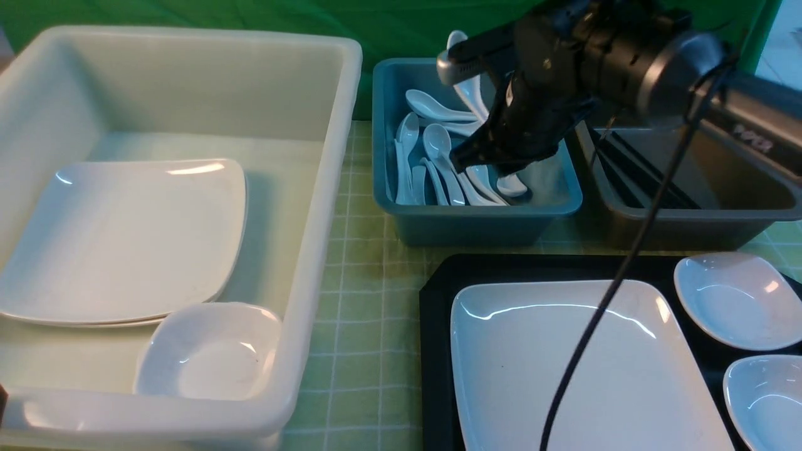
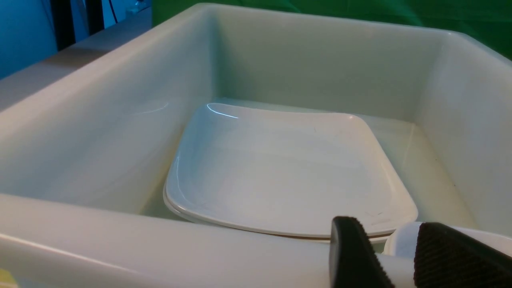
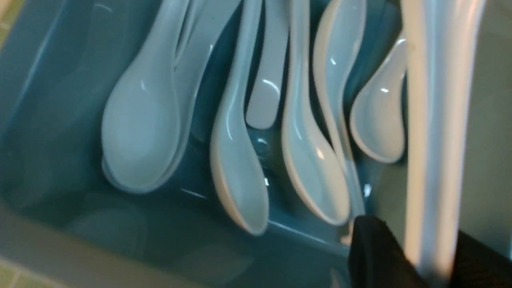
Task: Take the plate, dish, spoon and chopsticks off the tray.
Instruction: Use the right arm to put the soup spoon into the small storage box in the middle, then use the left arm to grab a plate from the dinner plate
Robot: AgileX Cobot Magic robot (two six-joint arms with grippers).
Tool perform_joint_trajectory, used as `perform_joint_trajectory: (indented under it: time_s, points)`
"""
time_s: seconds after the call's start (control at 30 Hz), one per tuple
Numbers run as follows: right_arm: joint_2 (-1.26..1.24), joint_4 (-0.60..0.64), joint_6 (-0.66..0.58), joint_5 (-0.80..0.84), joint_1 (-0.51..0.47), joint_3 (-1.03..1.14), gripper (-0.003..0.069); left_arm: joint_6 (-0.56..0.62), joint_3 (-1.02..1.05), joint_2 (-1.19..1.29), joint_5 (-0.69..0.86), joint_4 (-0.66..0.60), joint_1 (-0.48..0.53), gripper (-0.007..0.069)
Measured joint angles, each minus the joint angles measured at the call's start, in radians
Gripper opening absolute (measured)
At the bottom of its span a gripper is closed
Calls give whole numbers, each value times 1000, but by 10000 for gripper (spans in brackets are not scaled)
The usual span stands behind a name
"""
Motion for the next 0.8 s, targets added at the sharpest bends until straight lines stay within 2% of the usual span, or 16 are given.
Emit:
perform_joint_trajectory:
  time_s: [0.07,0.17,0.2,0.23,0.27,0.33,0.37,0.43,0.5,0.53,0.6,0.63,0.67,0.8]
  points:
    - [38,3,93,-15,0,-1,157,0,0,0,0,0,0,222]
    - [48,12,162,-19,0,-2,286,0,0,0,0,0,0,222]
    - [48,12,164,-18,0,-4,286,0,0,0,0,0,0,222]
    - [47,17,181,-4,0,-21,377,0,0,0,0,0,0,222]
    - [46,18,181,11,0,-36,404,0,0,0,0,0,0,222]
    - [41,20,159,47,0,-58,430,0,0,0,0,0,0,222]
    - [30,26,103,109,1,-102,426,0,0,0,0,0,0,222]
    - [9,41,19,198,2,-150,384,0,0,0,0,0,0,222]
    - [-45,85,-93,245,2,-187,291,0,0,0,0,0,0,222]
    - [-75,103,-117,251,2,-192,258,0,0,0,0,0,0,222]
    - [-162,171,-173,265,2,-197,126,0,0,0,0,0,0,222]
    - [-180,176,-181,265,2,-197,114,0,0,0,0,0,0,222]
    - [-238,209,-199,267,4,-197,55,0,0,0,0,0,0,222]
    - [-451,238,-242,269,21,-140,14,2,0,0,0,0,0,222]
